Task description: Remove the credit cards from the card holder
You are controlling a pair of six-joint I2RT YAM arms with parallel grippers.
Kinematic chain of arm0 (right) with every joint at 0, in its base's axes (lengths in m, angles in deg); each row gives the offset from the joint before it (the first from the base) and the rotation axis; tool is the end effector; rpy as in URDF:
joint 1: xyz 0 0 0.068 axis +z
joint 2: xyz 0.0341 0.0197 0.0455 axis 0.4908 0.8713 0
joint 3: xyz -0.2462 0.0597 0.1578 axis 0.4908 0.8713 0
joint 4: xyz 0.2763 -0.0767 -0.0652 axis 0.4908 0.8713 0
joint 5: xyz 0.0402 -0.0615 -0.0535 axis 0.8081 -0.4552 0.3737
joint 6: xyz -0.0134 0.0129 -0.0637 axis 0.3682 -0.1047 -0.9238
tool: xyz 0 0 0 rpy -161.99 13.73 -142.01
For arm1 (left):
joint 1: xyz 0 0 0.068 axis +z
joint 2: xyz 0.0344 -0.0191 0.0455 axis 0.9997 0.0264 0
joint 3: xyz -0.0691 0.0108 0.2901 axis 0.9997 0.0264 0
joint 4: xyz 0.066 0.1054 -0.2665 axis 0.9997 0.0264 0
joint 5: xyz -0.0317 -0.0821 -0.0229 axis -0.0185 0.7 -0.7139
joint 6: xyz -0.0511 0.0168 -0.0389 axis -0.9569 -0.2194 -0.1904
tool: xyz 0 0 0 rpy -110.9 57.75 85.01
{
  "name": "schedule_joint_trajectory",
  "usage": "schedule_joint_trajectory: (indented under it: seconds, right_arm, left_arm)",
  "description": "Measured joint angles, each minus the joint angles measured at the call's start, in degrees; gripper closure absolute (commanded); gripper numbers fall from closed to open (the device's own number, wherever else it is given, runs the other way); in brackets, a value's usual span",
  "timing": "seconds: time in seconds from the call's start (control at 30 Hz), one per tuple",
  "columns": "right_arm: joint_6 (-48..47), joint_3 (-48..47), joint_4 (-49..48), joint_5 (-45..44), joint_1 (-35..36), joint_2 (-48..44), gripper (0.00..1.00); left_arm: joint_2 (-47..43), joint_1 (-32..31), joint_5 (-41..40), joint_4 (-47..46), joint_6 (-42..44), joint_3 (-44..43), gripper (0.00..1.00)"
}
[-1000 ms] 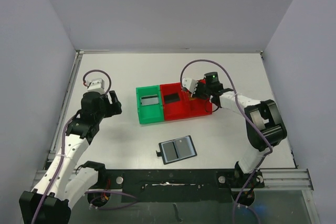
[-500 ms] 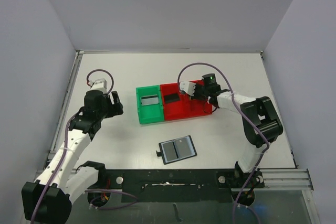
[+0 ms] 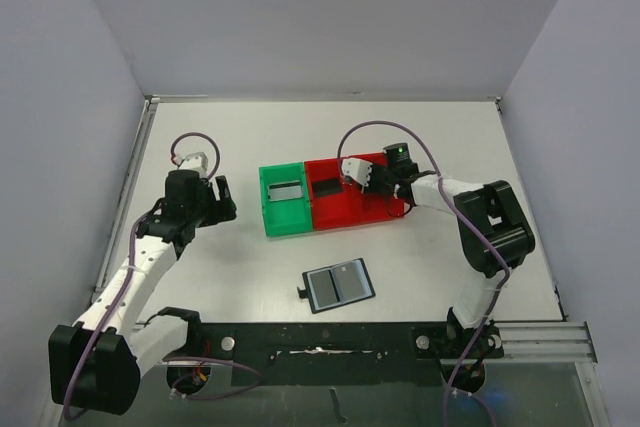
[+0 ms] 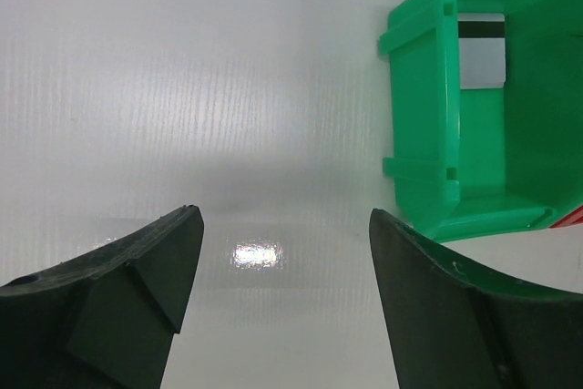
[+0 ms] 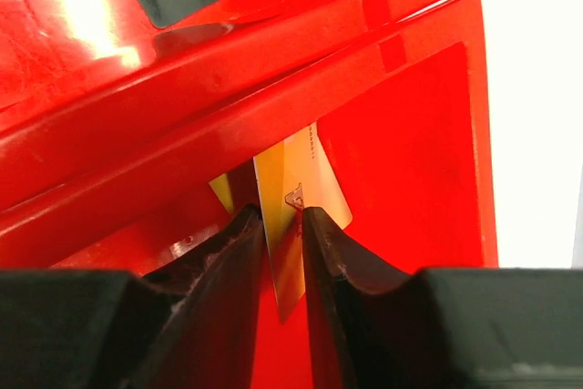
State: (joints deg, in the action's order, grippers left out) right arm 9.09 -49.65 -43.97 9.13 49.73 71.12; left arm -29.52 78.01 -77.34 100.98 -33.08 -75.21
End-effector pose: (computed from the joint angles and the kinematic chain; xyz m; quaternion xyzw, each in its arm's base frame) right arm 0.3829 0.1557 0.1435 -0.5992 0.6978 -0.0025 0.3925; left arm 0.2426 -0.0420 0.2448 -0.0886 0.9043 -0.0867 0.4086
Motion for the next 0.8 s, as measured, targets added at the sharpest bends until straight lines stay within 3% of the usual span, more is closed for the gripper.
schedule_joint_trajectory:
  seconds: [0.33,0.8]
  right_arm:
    - [0.20,-0.31,1.90,1.33,-0.55,0.00,0.59]
    - [0.63,-2.69,2.10,1.20,-0.87,1.73,0.53]
  left_arm:
    - [2.08,0.48,2.49,0.50,0.00,0.00,0.26]
    - [2.78,1.22,4.31,0.52,0.00,-0.02,0.27]
